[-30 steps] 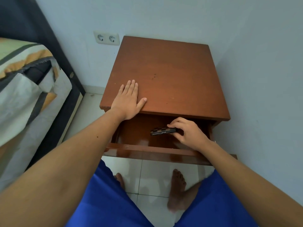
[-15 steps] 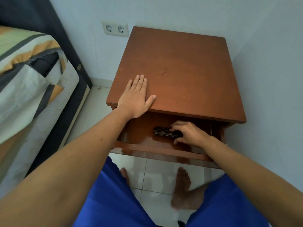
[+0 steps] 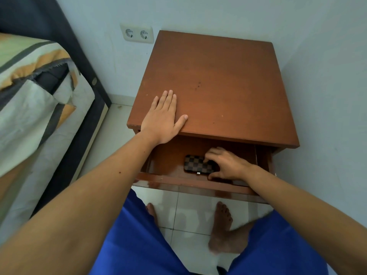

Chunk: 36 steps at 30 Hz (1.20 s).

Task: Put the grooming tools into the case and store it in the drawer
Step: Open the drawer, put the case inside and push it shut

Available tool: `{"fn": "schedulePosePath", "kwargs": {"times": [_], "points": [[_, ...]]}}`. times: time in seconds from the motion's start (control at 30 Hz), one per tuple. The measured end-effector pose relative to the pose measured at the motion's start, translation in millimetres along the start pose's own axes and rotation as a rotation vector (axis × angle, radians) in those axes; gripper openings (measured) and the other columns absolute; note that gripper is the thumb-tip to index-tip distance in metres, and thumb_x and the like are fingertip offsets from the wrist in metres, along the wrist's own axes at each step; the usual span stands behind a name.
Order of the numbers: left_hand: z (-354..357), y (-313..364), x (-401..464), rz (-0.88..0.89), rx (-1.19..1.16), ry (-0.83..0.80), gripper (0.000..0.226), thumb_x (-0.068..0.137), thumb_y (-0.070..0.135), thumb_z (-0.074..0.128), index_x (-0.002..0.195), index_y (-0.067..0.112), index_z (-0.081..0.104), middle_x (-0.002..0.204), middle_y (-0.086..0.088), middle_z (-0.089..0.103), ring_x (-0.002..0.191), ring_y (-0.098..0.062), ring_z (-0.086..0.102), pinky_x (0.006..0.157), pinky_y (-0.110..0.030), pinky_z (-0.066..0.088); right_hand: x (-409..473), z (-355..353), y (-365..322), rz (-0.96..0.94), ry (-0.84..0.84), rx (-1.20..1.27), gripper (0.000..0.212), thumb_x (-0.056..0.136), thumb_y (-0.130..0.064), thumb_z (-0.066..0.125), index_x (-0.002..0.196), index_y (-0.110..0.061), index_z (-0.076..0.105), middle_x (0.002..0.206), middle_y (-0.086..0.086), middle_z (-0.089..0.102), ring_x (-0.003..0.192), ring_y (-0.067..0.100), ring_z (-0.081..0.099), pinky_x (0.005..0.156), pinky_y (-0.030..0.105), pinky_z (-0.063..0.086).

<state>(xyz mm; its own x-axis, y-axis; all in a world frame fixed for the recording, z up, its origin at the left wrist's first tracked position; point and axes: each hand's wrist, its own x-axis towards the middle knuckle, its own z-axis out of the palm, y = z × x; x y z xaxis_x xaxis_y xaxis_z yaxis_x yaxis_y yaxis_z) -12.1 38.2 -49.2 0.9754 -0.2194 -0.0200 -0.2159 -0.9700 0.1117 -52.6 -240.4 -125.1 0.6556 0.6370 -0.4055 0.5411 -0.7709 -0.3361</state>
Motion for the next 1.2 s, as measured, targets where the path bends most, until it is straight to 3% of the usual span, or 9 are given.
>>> {"fn": "schedulePosePath", "kwargs": {"times": [0.3, 0.57, 0.6, 0.67, 0.73, 0.77, 0.83, 1.0, 1.2], "points": [[0.4, 0.8, 1.6, -0.005, 0.012, -0.001, 0.086, 0.106, 0.068, 0.007, 0.169, 0.008, 0.003, 0.178, -0.010, -0.001, 0.165, -0.023, -0.005, 0.133, -0.042, -0.003, -4.5, -0.6, 0.0, 0.005, 0.025, 0.037, 0.062, 0.078, -0.049, 0.086, 0.130, -0.029, 0.057, 0.137, -0.001, 0.052, 0.132, 0.027, 0.050, 0.116, 0.049, 0.042], [0.1, -0.6, 2.2, 0.005, 0.003, -0.013, 0.088, 0.105, 0.069, 0.006, 0.169, 0.009, 0.001, 0.178, -0.010, -0.002, 0.165, -0.023, -0.007, 0.133, -0.042, -0.005, -70.6, -40.4, -28.9, -0.016, 0.387, 0.280, 0.051, 0.090, -0.063, 0.070, 0.130, -0.032, 0.065, 0.127, -0.018, 0.061, 0.122, 0.001, 0.057, 0.103, 0.036, 0.053], [0.3, -1.5, 2.6, 0.009, -0.005, -0.018, 0.090, 0.103, 0.071, 0.005, 0.169, 0.009, 0.001, 0.178, -0.010, -0.003, 0.164, -0.023, -0.007, 0.132, -0.041, -0.005, -82.4, -45.1, -33.3, -0.032, 0.433, 0.300, 0.057, 0.088, -0.066, 0.072, 0.133, -0.032, 0.063, 0.130, -0.018, 0.060, 0.126, 0.001, 0.056, 0.105, 0.035, 0.052], [1.1, -3.7, 2.3, 0.024, -0.007, -0.026, 0.097, 0.099, 0.076, 0.003, 0.169, 0.009, 0.001, 0.178, -0.010, -0.004, 0.164, -0.023, -0.009, 0.132, -0.042, -0.006, -102.3, -53.2, -41.1, -0.043, 0.430, 0.247, 0.090, 0.076, -0.077, 0.076, 0.150, -0.032, 0.050, 0.151, -0.016, 0.046, 0.145, 0.004, 0.040, 0.120, 0.035, 0.040], [1.2, -5.5, 0.8, 0.047, -0.004, -0.039, 0.107, 0.094, 0.086, 0.004, 0.169, 0.010, -0.001, 0.178, -0.010, -0.006, 0.164, -0.023, -0.012, 0.132, -0.044, -0.007, -113.0, -56.4, -45.3, -0.004, 0.323, 0.058, 0.133, 0.062, -0.094, 0.068, 0.166, -0.029, 0.016, 0.173, -0.010, 0.008, 0.162, 0.013, 0.004, 0.131, 0.036, 0.011], [0.4, -6.0, -0.6, 0.060, -0.006, -0.047, 0.113, 0.091, 0.091, 0.006, 0.169, 0.010, -0.001, 0.177, -0.009, -0.008, 0.163, -0.023, -0.013, 0.132, -0.045, -0.008, -114.0, -56.1, -45.8, 0.024, 0.284, -0.039, 0.146, 0.058, -0.099, 0.063, 0.168, -0.026, 0.000, 0.175, -0.007, -0.012, 0.162, 0.016, -0.013, 0.130, 0.036, -0.001], [-1.6, -6.1, -3.2, 0.085, -0.011, -0.065, 0.125, 0.084, 0.100, 0.008, 0.169, 0.010, -0.002, 0.177, -0.009, -0.010, 0.163, -0.022, -0.016, 0.132, -0.046, -0.009, -110.7, -52.4, -44.8, 0.066, 0.273, -0.136, 0.156, 0.056, -0.103, 0.059, 0.164, -0.020, -0.018, 0.170, -0.002, -0.033, 0.157, 0.018, -0.031, 0.129, 0.039, -0.011], [-3.7, -5.7, -4.5, 0.106, -0.010, -0.070, 0.132, 0.076, 0.103, -0.002, 0.169, 0.010, -0.004, 0.177, -0.009, -0.011, 0.163, -0.021, -0.016, 0.131, -0.047, -0.010, -102.7, -52.4, -40.8, 0.126, 0.298, -0.158, 0.158, 0.058, -0.104, 0.054, 0.164, -0.012, -0.018, 0.171, 0.000, -0.030, 0.157, 0.016, -0.031, 0.130, 0.038, -0.010], [-0.6, -5.0, -2.7, 0.101, 0.004, -0.051, 0.113, 0.088, 0.089, -0.011, 0.169, 0.011, -0.004, 0.177, -0.007, -0.010, 0.163, -0.020, -0.015, 0.132, -0.046, -0.009, -92.6, -59.6, -26.6, 0.154, 0.401, -0.172, 0.149, 0.058, -0.104, 0.053, 0.167, -0.013, 0.007, 0.177, 0.001, -0.006, 0.162, 0.015, -0.011, 0.133, 0.041, 0.002]]}}
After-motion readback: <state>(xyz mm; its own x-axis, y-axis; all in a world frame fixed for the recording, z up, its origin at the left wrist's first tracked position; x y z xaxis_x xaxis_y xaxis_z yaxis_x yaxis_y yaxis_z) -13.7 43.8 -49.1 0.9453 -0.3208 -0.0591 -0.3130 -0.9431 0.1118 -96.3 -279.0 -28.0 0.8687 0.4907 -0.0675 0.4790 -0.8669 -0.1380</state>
